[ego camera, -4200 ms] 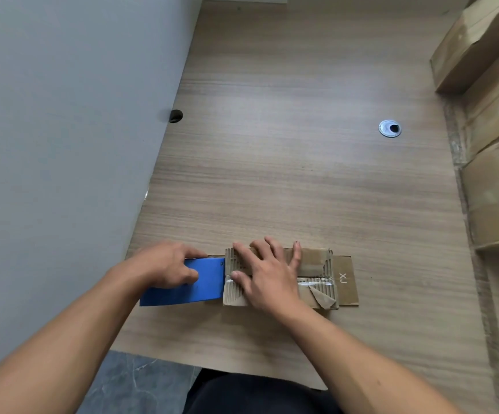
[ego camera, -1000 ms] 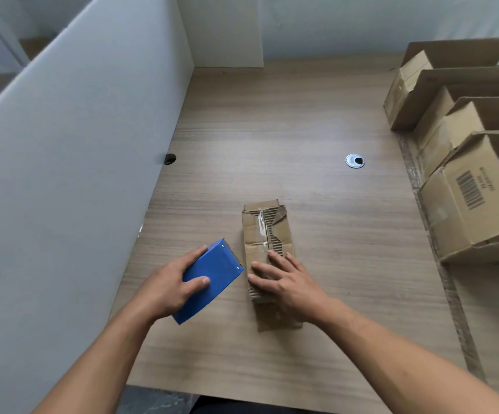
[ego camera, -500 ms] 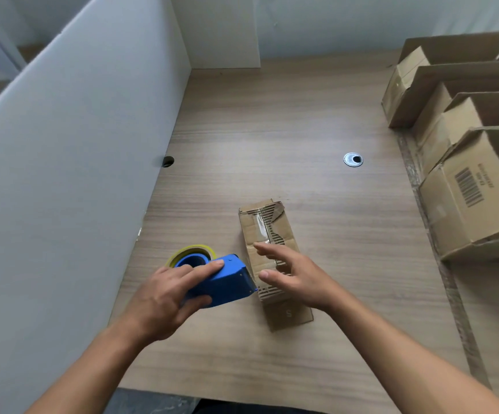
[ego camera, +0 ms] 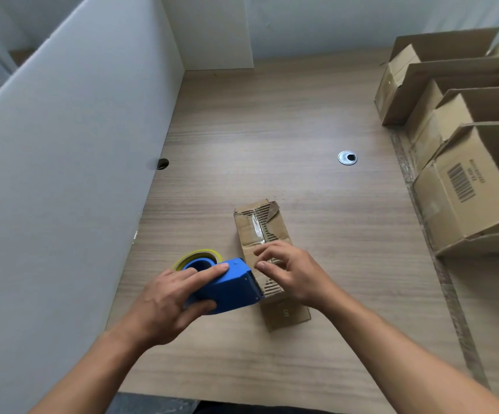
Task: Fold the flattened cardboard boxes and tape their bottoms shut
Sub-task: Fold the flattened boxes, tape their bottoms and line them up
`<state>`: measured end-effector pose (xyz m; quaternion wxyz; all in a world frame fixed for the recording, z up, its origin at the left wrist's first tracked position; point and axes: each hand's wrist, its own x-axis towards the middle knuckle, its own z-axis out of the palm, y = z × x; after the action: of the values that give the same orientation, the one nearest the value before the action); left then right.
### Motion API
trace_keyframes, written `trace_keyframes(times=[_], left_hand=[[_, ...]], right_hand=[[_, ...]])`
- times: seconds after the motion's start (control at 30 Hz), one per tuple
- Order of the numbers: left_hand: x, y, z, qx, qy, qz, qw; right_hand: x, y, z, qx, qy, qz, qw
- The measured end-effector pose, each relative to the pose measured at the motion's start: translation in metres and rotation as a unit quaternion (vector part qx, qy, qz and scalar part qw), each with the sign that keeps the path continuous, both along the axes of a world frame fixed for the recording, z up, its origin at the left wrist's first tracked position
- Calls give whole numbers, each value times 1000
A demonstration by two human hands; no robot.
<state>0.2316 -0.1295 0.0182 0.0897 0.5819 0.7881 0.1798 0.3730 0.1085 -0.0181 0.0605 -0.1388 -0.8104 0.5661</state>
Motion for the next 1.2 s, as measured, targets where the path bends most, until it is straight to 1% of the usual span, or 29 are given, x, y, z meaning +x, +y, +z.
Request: trace_keyframes(times=[0.03, 0.07, 0.13, 0.17, 0.23, 0.3, 0.37, 0.43, 0.5, 0.53, 0.6, 0.63, 0.7, 0.77, 0.93, 1.1, 1.2], left_hand=[[1, -1, 0, -4, -11, 6, 1000], [2, 0, 2, -21, -40, 20, 999], [0, 3, 5, -80, -134, 37, 987], [-1, 5, 4, -112, -167, 33, 979], [-2, 12, 3, -154, -188, 14, 970], [-3, 22, 4, -183, -203, 2, 962], [-6, 26, 4, -212, -225, 0, 951], [-13, 22, 3, -229, -247, 14, 942], [-20, 13, 3, -232, -279, 39, 931], [-22, 9, 3, -232, -293, 48, 926], [-22, 4, 0, -241, -301, 56, 921], [-20, 5, -3, -254, -299, 55, 918], [-16, 10, -10, -285, -282, 58, 914], [-15, 14, -14, -303, -269, 72, 911], [-14, 19, -16, -317, -279, 92, 902], [-15, 20, -18, -324, -294, 109, 893], [-16, 22, -23, -335, -295, 117, 887]], right_hand=[[1, 1, -1, 11, 1, -6, 1000], [2, 2, -2, 22, -1, -8, 1000], [8, 6, -4, 40, -16, -5, 999], [12, 8, -6, 46, -25, -3, 999], [21, 9, -9, 47, -44, -3, 998], [30, 10, -13, 27, -56, -16, 998], [39, 15, -13, -6, -68, -50, 996], [52, 30, -11, -20, -77, -112, 991], [71, 52, -13, -27, -92, -178, 979], [80, 62, -16, -43, -109, -192, 974], [88, 70, -26, -84, -158, -185, 966], [87, 69, -32, -84, -178, -184, 963], [80, 64, -41, -66, -196, -193, 959], [74, 59, -51, -44, -197, -192, 960], [69, 55, -61, 6, -219, -197, 956], [66, 56, -64, 16, -241, -193, 951], [65, 53, -64, 35, -275, -177, 944]])
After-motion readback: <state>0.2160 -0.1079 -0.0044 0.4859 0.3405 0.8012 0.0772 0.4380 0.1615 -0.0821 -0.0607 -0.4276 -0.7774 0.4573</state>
